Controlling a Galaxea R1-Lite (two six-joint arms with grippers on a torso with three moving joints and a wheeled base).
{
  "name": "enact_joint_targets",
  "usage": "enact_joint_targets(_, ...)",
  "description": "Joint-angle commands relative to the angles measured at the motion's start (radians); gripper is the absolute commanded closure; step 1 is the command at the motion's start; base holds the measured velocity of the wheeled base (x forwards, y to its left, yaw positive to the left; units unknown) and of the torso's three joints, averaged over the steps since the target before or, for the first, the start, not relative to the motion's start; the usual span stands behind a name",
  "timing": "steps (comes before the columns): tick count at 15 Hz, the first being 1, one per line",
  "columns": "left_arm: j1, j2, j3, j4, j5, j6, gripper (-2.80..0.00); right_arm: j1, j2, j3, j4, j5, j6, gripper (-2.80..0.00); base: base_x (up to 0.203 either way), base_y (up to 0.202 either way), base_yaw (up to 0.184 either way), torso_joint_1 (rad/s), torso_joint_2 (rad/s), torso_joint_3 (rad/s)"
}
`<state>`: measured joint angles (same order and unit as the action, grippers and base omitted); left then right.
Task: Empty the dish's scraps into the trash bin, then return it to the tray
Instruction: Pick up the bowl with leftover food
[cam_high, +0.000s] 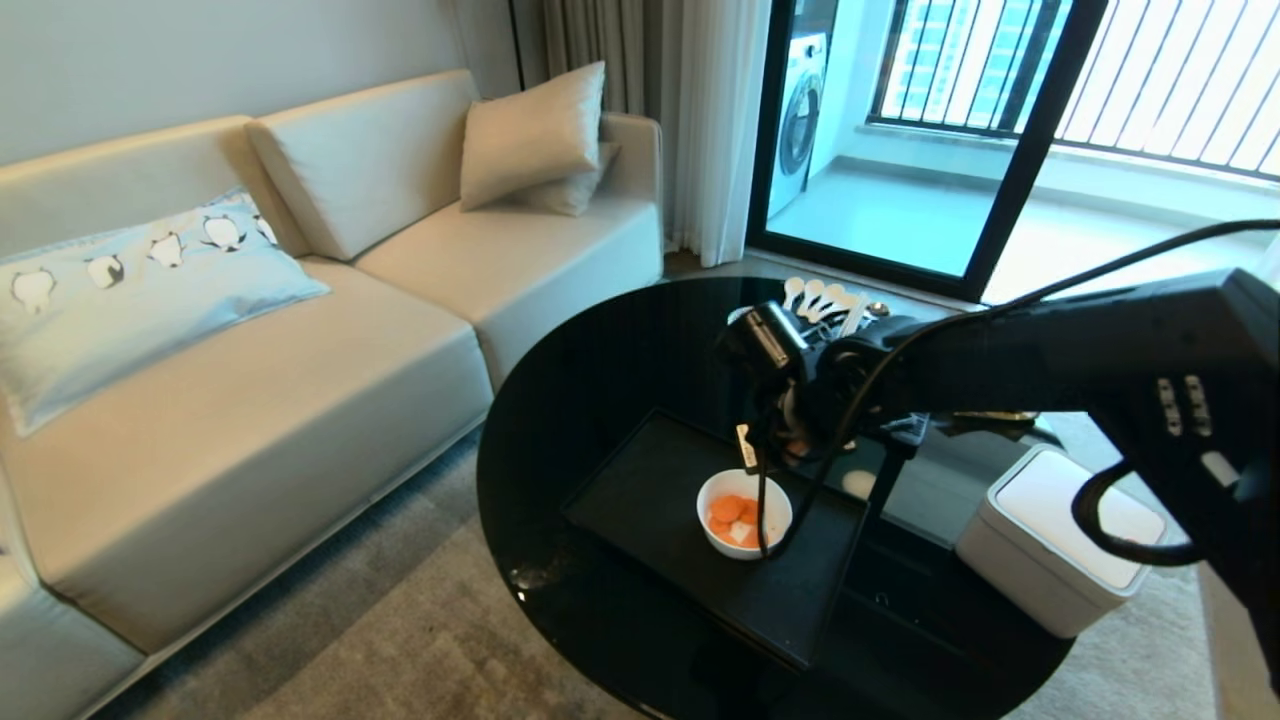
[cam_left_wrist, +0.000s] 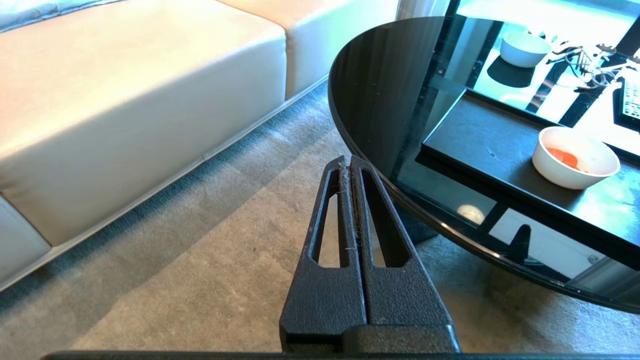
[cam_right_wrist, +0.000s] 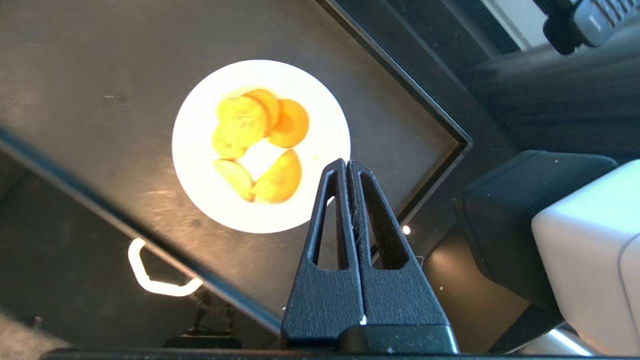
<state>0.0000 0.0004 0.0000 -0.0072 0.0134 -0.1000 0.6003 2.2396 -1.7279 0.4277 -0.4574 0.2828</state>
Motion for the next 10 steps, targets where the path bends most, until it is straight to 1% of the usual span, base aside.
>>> enact_joint_targets(1, 0.0, 0.0, 0.0, 0.0, 0.0, -0.001, 0.0, -0.029, 0.014, 0.002, 0.006, -0.001, 0.01, 0.0, 0.0, 0.0, 0.0, 0.0, 0.0, 0.0)
enact_joint_targets(2, 0.0, 0.0, 0.0, 0.0, 0.0, -0.001, 0.0, -0.035, 0.02, 0.002, 0.008, 0.001, 0.02, 0.0, 0.0, 0.0, 0.0, 0.0, 0.0, 0.0)
enact_joint_targets(3, 0.0, 0.0, 0.0, 0.0, 0.0, -0.001, 0.0, -0.042, 0.026, 0.002, 0.009, 0.002, 0.031, -2.8, 0.0, 0.0, 0.0, 0.0, 0.0, 0.0)
enact_joint_targets(6, 0.0, 0.0, 0.0, 0.0, 0.0, -0.001, 0.0, -0.068, 0.045, 0.002, -0.005, -0.004, 0.067, -2.8, 0.0, 0.0, 0.0, 0.0, 0.0, 0.0)
enact_joint_targets(10, 0.0, 0.0, 0.0, 0.0, 0.0, -0.001, 0.0, -0.097, 0.072, 0.01, 0.004, -0.006, 0.072, -2.8, 0.0, 0.0, 0.0, 0.0, 0.0, 0.0)
